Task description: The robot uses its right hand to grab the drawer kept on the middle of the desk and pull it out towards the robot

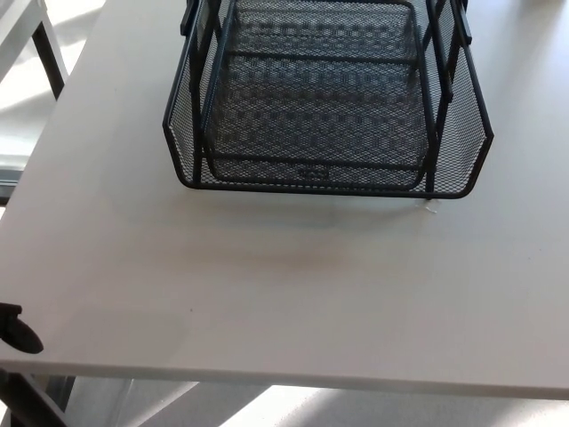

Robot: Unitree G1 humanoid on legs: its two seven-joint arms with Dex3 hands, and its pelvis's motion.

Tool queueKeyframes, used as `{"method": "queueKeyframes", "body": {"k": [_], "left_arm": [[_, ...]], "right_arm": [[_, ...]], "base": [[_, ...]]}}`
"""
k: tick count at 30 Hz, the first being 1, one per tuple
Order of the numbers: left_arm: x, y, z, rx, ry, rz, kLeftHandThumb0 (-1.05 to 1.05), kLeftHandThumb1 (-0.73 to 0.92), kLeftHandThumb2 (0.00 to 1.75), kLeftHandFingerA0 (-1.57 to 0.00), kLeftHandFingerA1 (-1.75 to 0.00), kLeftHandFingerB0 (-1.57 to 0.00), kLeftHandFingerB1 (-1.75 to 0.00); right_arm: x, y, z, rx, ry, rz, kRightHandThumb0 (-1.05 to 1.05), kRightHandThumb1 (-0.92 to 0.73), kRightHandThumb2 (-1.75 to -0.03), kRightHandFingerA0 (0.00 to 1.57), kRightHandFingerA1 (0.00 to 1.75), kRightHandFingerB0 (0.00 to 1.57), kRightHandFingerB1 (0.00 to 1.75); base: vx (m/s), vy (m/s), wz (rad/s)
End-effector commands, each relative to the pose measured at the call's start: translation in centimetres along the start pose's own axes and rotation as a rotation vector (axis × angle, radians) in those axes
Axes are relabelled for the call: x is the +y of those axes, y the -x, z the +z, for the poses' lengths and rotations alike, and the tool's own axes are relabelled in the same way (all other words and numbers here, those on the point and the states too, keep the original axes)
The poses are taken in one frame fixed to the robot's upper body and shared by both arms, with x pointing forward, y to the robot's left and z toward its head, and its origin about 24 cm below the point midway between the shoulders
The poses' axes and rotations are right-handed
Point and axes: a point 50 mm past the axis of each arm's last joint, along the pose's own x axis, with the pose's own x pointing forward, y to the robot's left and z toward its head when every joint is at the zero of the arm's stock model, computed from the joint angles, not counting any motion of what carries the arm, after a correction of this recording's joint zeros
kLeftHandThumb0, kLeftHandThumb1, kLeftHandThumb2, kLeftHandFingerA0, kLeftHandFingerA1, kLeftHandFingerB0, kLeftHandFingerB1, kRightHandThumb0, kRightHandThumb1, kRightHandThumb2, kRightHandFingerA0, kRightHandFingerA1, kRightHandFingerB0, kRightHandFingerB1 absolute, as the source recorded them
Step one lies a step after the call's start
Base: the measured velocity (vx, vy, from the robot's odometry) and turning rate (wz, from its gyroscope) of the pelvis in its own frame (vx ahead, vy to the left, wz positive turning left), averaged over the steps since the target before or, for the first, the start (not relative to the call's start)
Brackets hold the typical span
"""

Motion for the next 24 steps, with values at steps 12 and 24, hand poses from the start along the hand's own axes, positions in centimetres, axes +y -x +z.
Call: {"method": "queueKeyframes", "body": {"k": [12,24], "left_arm": [[-0.1,0.2,-0.4,0.031,0.006,0.005,-0.23,0.57,0.56,-0.75,-0.78,-0.79,-0.61],[-0.4,0.3,-0.4,0.036,0.020,0.024,-0.22,0.56,0.56,-0.77,-0.78,-0.79,-0.61]], "right_arm": [[3.9,2.0,0.7,0.137,-0.099,0.277,-0.44,-0.52,-0.56,0.83,1.07,0.47,0.36],[4.2,1.4,1.5,0.094,-0.075,0.418,-0.50,-0.44,-0.78,1.05,1.06,0.38,0.47]], "base": [[0.00,0.000,0.00],[0.00,0.000,0.00]]}}
